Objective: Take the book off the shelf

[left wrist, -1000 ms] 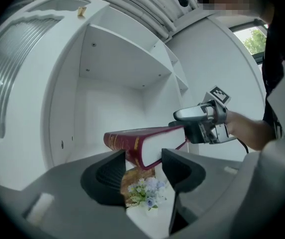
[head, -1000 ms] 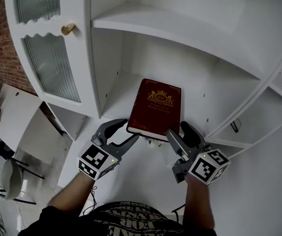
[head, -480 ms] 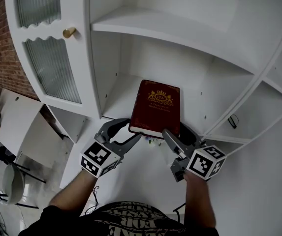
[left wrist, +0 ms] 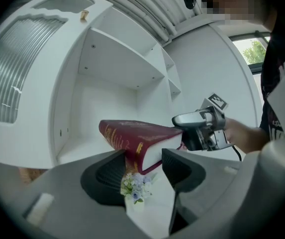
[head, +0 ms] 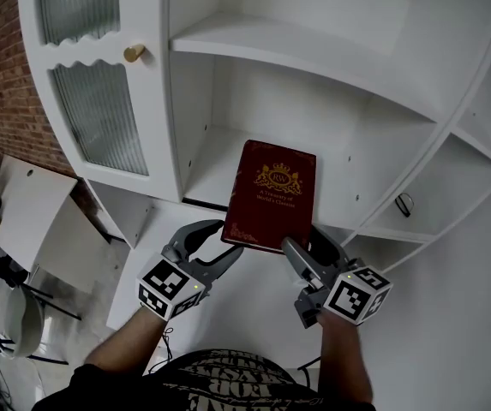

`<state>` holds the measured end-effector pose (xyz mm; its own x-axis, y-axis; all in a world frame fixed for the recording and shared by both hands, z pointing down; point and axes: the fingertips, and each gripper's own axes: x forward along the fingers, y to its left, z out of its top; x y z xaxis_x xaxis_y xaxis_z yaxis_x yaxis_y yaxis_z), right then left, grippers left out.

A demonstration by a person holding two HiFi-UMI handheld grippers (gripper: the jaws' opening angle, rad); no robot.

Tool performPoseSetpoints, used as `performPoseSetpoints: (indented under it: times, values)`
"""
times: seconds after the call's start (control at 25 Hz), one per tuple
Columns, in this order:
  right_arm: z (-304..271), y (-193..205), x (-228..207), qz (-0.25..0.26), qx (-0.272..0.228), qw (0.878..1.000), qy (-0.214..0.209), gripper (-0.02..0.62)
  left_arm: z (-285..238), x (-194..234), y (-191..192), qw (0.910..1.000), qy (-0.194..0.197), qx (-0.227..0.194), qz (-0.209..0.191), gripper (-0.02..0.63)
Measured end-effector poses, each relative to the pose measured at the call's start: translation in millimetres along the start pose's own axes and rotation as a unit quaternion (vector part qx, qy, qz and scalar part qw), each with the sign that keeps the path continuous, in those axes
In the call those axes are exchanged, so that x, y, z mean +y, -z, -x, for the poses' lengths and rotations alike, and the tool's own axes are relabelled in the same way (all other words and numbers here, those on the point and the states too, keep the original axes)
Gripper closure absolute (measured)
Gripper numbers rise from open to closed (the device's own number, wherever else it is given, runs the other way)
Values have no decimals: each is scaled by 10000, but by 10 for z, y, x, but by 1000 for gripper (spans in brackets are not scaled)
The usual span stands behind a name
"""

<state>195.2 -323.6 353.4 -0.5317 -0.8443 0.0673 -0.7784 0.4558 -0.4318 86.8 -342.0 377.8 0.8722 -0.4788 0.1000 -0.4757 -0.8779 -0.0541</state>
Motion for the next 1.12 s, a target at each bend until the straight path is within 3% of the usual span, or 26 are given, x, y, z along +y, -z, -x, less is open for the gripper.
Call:
performPoseSetpoints:
  times: [0.12,0.32,0.56,1.12]
  values:
    - [17,90,-5,69,33,9998,160,306,37,-3,90,9999,-94,43,90,383]
    - [40,170,37,673,112,9961,565,364,136,-76,152,9996,-123,195,163,390]
    - [74,142,184,928,-79,9938,609,365,246,-79,101,9995,-227,194,-64,390]
    - [310,-112,693,1367,-623,9873,520,365,577,-204,-429,9965,-237,-414,-680,390]
